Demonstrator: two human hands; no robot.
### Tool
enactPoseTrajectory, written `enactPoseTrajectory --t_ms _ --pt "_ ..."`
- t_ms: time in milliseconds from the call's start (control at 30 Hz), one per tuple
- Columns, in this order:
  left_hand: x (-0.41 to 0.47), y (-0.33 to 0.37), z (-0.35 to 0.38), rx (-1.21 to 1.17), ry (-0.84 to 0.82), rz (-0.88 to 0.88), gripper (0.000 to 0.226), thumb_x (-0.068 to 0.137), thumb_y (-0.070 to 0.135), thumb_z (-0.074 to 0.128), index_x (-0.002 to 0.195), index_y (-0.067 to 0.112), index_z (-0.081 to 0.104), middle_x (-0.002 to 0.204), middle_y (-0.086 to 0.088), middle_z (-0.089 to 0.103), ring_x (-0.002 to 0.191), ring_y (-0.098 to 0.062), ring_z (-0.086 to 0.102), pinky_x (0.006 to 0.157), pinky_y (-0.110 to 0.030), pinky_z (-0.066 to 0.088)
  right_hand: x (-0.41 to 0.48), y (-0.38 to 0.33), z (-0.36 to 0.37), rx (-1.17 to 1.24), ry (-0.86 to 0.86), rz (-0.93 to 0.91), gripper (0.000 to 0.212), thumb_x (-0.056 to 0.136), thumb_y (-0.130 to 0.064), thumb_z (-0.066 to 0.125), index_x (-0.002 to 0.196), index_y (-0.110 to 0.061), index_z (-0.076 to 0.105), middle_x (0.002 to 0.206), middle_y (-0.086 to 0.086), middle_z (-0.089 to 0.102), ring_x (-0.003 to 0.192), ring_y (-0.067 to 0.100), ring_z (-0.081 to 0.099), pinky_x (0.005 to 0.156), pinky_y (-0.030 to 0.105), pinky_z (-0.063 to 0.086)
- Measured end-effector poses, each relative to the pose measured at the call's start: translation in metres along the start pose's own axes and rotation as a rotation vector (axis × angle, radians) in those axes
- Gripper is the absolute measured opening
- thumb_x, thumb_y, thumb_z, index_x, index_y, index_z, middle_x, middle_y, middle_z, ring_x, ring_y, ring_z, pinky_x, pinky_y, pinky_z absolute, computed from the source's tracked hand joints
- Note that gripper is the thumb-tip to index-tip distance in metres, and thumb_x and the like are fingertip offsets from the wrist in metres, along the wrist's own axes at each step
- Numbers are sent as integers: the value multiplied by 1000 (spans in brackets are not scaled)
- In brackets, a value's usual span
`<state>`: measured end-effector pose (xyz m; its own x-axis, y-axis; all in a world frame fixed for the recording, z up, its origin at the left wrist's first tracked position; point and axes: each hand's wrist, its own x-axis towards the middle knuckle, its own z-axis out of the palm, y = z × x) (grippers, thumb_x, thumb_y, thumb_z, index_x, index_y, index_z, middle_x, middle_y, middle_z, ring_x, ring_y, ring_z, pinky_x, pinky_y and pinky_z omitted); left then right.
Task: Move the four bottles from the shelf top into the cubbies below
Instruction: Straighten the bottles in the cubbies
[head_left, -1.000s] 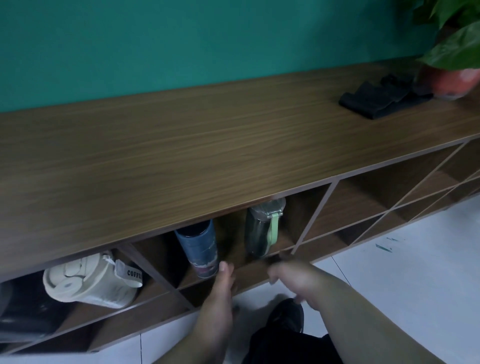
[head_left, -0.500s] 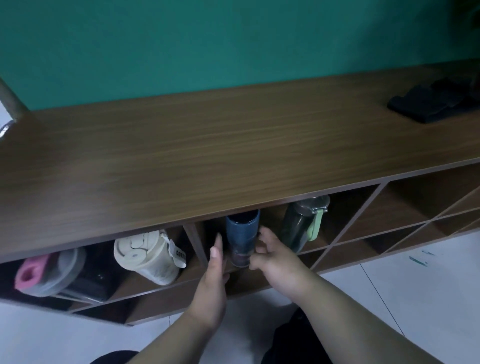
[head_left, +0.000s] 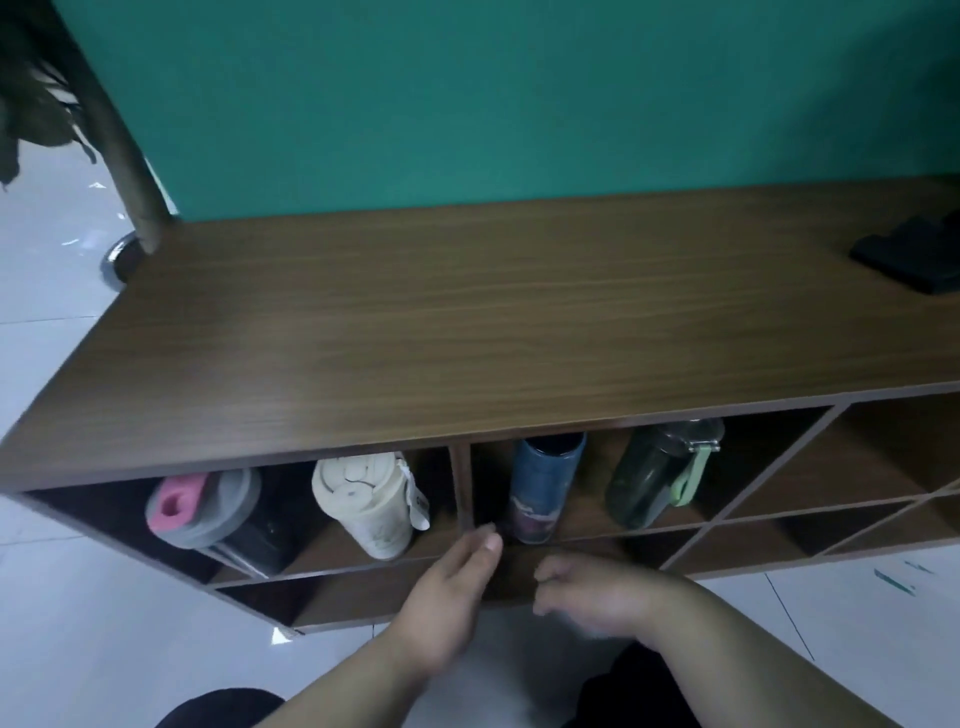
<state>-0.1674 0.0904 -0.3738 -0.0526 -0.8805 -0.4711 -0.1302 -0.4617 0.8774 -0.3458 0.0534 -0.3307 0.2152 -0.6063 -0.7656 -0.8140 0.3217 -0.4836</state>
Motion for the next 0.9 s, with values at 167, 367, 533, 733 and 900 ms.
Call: enactPoseTrajectory --t_ms 167,367,533,733,900 --pt "-34 3 -59 7 -83 -123 43 99 54 39 109 30 73 101 17 78 99 3 71 74 -10 49 9 -51 46 -13 12 -178 51 82 -41 65 131 -27 62 131 0 66 118 19 62 102 36 48" --pt "-51 -5 -117 -178 237 -65 84 78 86 41 146 37 47 149 13 53 136 -8 46 121 -42 26 17 -92 83 238 176 -309 99 76 -38 64 161 -32 13 163 -4 35 146 19 39 118 39 33" --pt "-44 12 -122 -242 225 105 80 84 78 27 156 42 23 162 23 26 148 0 22 125 -46 20 25 -116 87 439 374 -374 85 84 -18 65 158 -28 25 154 -10 45 143 12 43 120 38 32" --pt "-41 17 -112 -180 146 165 47 103 50 12 118 58 55 116 46 63 114 24 52 92 -14 41 25 -122 85 526 345 -426 60 81 -8 62 134 -36 52 116 -15 73 109 -2 66 109 37 47" --pt "-38 9 -115 -147 160 130 49 98 62 14 118 61 60 131 30 65 127 12 51 109 -30 35 26 -121 84 561 295 -401 67 74 -17 64 138 -30 48 111 -28 72 106 -16 62 97 13 46"
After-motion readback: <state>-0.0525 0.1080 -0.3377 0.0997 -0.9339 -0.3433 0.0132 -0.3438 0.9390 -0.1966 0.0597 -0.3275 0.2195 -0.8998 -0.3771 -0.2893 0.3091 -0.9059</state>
